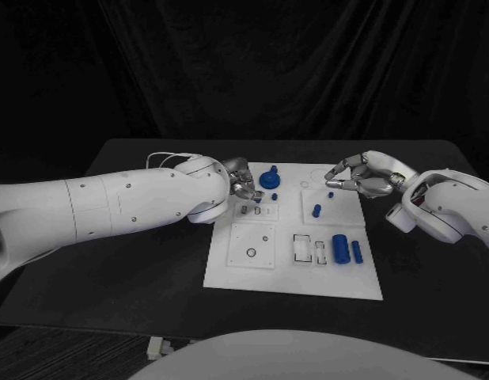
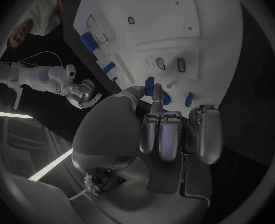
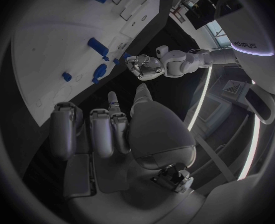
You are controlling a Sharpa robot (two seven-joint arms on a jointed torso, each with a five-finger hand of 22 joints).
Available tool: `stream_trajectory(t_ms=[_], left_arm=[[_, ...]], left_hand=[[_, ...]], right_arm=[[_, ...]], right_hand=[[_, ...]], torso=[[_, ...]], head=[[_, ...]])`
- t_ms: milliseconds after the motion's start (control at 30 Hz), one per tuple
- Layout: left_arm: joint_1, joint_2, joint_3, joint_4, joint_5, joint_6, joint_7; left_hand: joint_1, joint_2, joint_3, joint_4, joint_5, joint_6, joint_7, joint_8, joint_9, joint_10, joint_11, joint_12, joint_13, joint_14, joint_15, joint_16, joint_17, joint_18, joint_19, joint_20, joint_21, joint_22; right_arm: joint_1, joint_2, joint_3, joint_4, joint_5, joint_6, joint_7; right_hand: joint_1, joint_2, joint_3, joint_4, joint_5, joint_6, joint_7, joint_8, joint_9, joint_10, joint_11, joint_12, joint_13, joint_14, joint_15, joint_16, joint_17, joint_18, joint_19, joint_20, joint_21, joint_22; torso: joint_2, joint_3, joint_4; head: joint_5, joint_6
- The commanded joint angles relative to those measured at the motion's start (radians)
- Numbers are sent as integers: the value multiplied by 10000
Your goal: Assemble the parts on the task board
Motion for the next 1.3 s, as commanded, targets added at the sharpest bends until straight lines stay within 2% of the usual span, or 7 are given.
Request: stream_trajectory(t_ms=[33, 267, 533, 833, 867, 933, 1300], left_arm=[[-31, -89, 7, 185, -53, -1203, 664], [-330, -245, 5, 410, -157, -1750, 763], [-629, -193, 4, 394, -796, -1629, 437], [-717, -128, 3, 355, -1124, -1432, 6], [-720, -124, 3, 356, -1181, -1422, -22], [-727, -120, 3, 355, -1264, -1367, -82], [-749, -111, 3, 341, -1412, -919, -440]], left_hand=[[-47, 26, 1185, -1137, -36, -9, -69, 44, 9, 1041, 65, 35, 2634, 1057, 47, 26, 2634, 180, 149, 26, -59, 1361], [-52, 40, 1209, -1138, -26, -15, -64, 45, 15, 1041, 70, 35, 2634, 1057, 51, 26, 2634, 179, 151, 29, -57, 1364], [-129, 50, 1260, -1120, -203, -45, -71, 52, 49, 1041, 75, 35, 2634, 1057, 64, 26, 2634, 191, 128, 44, -108, 1340], [-181, 61, 1279, -1103, -333, -70, -88, 49, 65, 1041, 65, 35, 2634, 1057, 58, 26, 2634, 195, 123, 45, -123, 1338], [-198, 65, 1282, -1099, -407, -81, -97, 48, 72, 1041, 60, 35, 2634, 1057, 53, 26, 2634, 195, 123, 43, -126, 1339], [-251, 93, 1284, -1073, -859, -93, -143, 43, 83, 1041, 23, 35, 2634, 1057, 29, 26, 2634, 200, 120, 29, -144, 1339], [-432, 120, 1185, -930, -1364, -117, -126, -16, 49, 1041, 23, 35, 2634, 1057, 20, 26, 2634, 206, 110, 13, -193, 1330]], right_arm=[[-34, -30, 6, 52, -30, -271, 120], [-80, -76, 6, 141, -30, -473, 209], [-100, -150, 6, 320, -30, -792, 363], [-120, -156, 6, 382, -30, -916, 426], [-122, -156, 6, 384, -30, -921, 428], [-128, -157, 6, 389, -30, -929, 432], [-201, -161, 6, 376, -30, -896, 414]], right_hand=[[71, 49, -56, -3, 53, 25, 59, -64, -13, 548, 61, -40, 1929, 410, 73, -54, 836, 167, -33, 29, -60, 1984], [77, 48, -58, -6, 55, 29, 60, -63, -12, 533, 64, -49, 1907, 403, 75, -63, 819, 173, -45, 30, -80, 1977], [113, 48, -61, -23, 66, 32, 63, -64, -13, 525, 69, -53, 1900, 399, 81, -64, 820, 176, -55, 35, -97, 1972], [158, 48, -62, -43, 86, 31, 67, -68, -14, 518, 72, -57, 1891, 394, 85, -68, 814, 178, -62, 40, -109, 1969], [158, 48, -62, -43, 86, 31, 67, -68, -14, 518, 72, -57, 1891, 394, 85, -68, 814, 178, -62, 40, -109, 1969], [158, 48, -62, -43, 86, 31, 67, -68, -14, 518, 72, -57, 1891, 394, 85, -68, 814, 178, -62, 40, -109, 1969], [194, 49, -65, -59, 110, 16, 72, -78, -18, 514, 72, -58, 1889, 392, 87, -67, 816, 180, -65, 44, -116, 1968]], torso=[[4, 5, -7], [13, 14, -10], [3, 17, -3], [16, 3, -4], [23, 2, -8], [23, 8, -19], [4, 14, -8]], head=[[7, -1], [21, -1], [-41, -1], [-58, -1], [-58, -1], [-44, -1], [-45, -1]])
